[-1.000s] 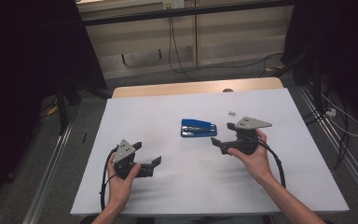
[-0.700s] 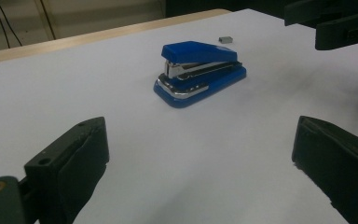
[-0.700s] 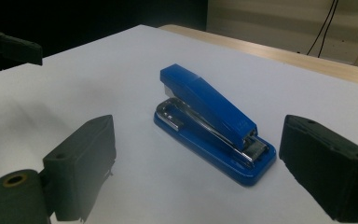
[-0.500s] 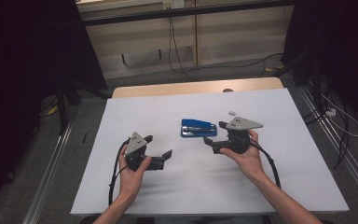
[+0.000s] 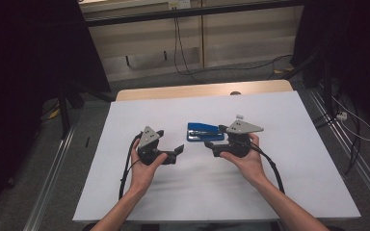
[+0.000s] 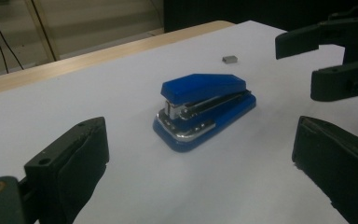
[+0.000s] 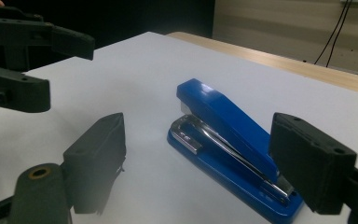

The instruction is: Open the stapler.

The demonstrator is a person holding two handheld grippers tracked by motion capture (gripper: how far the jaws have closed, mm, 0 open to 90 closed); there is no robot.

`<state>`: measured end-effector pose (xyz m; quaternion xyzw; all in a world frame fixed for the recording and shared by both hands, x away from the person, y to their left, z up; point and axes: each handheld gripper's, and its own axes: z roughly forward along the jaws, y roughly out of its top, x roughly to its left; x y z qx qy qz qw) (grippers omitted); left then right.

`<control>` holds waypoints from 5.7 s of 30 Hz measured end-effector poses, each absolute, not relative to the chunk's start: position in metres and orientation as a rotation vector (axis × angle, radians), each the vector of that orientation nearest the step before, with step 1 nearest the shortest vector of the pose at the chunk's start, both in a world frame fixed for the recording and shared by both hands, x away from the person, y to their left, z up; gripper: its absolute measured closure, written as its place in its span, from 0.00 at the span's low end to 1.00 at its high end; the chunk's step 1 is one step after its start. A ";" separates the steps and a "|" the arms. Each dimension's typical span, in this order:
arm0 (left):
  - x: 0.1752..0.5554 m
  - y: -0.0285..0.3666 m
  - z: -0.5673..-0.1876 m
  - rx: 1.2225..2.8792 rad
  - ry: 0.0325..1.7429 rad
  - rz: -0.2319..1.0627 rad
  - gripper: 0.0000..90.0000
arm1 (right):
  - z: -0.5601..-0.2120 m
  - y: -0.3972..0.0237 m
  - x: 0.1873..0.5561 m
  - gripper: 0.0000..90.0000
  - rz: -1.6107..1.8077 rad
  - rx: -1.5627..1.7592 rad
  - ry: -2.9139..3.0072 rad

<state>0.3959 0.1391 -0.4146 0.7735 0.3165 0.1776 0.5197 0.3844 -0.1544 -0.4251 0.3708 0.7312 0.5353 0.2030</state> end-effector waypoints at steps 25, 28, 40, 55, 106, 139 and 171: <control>0.443 0.113 -0.423 1.883 0.797 0.430 0.04 | -0.435 -0.135 0.414 0.50 1.474 1.052 2.069; 0.443 0.117 -0.423 1.889 0.830 0.410 0.05 | -0.438 -0.135 0.413 0.62 1.454 1.043 2.097; 0.449 0.116 -0.432 1.923 0.868 0.364 0.06 | -0.446 -0.130 0.418 1.00 1.433 1.030 2.145; 0.453 0.116 -0.440 1.960 0.895 0.372 0.19 | -0.452 -0.121 0.422 1.00 1.354 1.024 2.201; 0.468 0.093 -0.450 2.063 0.834 0.378 1.00 | -0.459 -0.114 0.437 1.00 1.184 1.072 2.282; 0.468 0.093 -0.437 1.994 0.808 0.370 1.00 | -0.458 -0.114 0.437 1.00 1.181 1.072 2.276; 0.468 0.089 -0.426 1.943 0.795 0.355 1.00 | -0.444 -0.111 0.432 1.00 1.284 1.041 2.178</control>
